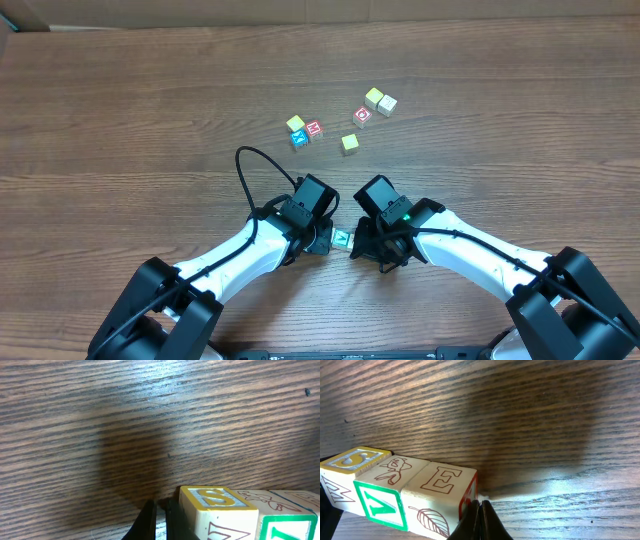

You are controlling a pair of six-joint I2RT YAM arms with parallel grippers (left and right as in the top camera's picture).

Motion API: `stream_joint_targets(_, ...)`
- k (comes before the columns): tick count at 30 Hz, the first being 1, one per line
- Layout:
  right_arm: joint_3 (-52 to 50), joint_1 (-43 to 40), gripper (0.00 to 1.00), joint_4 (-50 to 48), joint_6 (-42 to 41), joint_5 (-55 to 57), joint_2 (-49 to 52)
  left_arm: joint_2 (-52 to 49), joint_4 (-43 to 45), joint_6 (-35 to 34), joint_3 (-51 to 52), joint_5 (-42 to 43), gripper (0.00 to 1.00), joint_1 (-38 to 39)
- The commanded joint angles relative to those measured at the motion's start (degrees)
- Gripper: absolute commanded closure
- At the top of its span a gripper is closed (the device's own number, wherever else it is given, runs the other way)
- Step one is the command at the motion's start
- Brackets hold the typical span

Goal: Flip 3 blocks

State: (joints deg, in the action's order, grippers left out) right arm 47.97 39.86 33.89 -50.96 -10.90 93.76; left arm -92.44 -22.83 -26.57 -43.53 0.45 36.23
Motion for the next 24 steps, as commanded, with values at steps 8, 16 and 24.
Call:
stream_joint_targets(8,0.98,5.42,0.96,-4.39,-3.41,-3.63,-0.94,-2.05,0.76,1.36,-0.5,10.16,0.96,1.29)
stream_joint_targets(16,0.98,6.16,0.96,-5.18,-4.81,-2.19,-0.96,-2.05,0.39,3.28,-0.5,10.14,0.96,1.29)
stream_joint_targets(24,0.98,6.16,0.96,-5.09,-4.83,-2.36,-0.94,-2.05,0.44,5.88,-0.5,10.12,0.96,1.29)
